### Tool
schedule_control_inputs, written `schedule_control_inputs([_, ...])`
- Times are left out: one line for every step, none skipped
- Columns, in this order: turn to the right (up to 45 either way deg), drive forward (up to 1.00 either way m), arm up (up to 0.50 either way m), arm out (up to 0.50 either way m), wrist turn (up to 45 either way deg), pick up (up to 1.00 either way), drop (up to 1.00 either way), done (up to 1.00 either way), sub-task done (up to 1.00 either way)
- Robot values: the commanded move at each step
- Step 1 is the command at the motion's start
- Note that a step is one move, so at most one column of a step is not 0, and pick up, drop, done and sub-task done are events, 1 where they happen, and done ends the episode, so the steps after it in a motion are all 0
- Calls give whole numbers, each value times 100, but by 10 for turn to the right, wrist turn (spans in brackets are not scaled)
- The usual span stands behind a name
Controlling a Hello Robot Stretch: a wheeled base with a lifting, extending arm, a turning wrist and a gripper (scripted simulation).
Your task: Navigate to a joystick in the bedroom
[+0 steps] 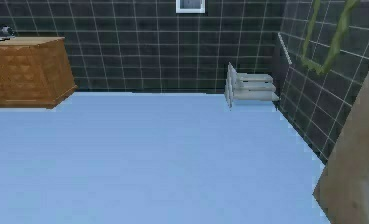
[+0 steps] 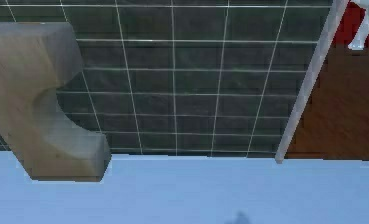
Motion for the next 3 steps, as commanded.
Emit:
schedule_control_inputs([0,30,0,0,0,0,0,0,0])
schedule_control_inputs([-450,0,0,0,0,0,0,0,0])
schedule_control_inputs([-30,0,0,0,0,0,0,0,0])
